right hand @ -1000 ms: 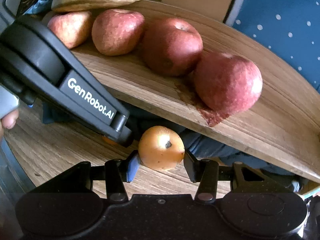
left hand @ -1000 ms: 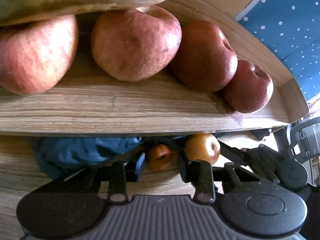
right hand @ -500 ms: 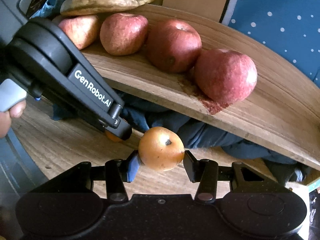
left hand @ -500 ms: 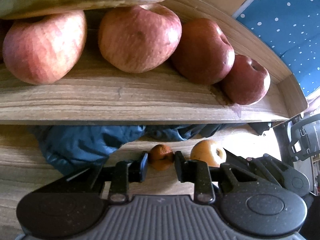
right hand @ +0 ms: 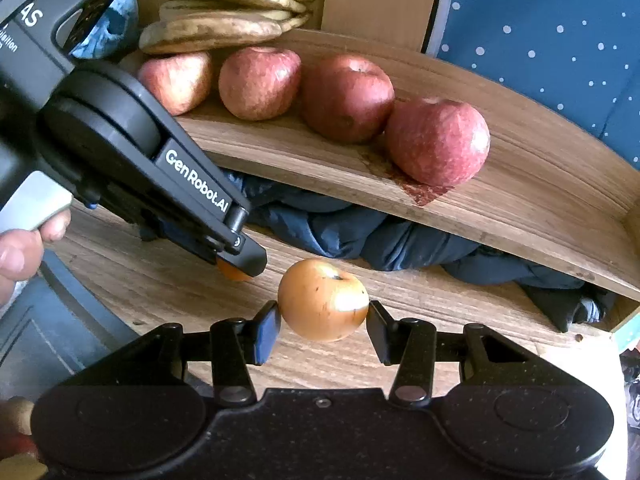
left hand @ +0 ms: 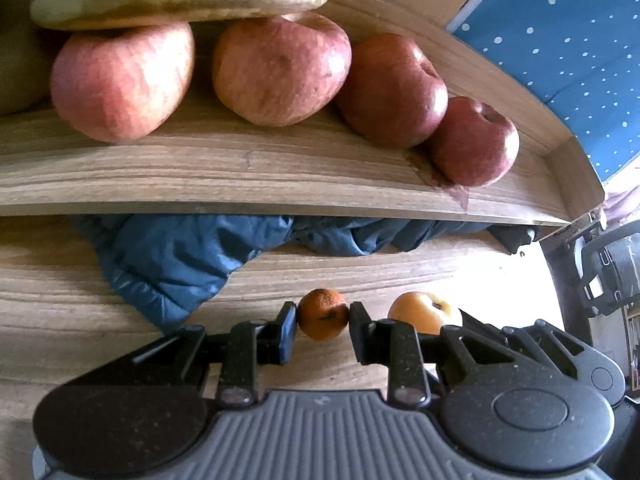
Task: Organize fruits
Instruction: 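Carry the striped fruit and orange tomato over the steel tray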
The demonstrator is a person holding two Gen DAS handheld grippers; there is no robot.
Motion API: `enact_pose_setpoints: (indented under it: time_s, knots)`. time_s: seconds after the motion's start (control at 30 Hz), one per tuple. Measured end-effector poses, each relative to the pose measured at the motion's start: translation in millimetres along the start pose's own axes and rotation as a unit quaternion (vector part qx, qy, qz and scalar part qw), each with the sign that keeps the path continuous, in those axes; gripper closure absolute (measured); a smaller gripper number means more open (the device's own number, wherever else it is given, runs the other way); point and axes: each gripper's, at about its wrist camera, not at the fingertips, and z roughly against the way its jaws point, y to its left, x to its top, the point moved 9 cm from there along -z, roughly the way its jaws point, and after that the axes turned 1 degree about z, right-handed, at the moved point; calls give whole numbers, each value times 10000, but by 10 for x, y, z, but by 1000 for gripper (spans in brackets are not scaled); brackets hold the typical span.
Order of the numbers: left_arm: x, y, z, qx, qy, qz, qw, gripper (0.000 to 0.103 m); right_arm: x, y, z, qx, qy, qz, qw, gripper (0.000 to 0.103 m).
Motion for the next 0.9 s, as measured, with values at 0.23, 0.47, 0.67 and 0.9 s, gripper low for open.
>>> enact_pose_setpoints:
  time_s: [0.23,0.47,0.67,0.9]
  knots:
    - [-62,69,125,43,-77,90,9999,72,56,69,137,33,-100,14,9999,54]
    - [-148,136,184,113,-75,176,9998,72,-34,148,97,130,15,80,9999,55]
    - [-184,244,262,148,-73,266,9995,72,-37,185,62,155,18,108,9998,55]
    - [-146,291,210,170,-41,331,9993,72,40,154,-41,202,75,58,9998,53]
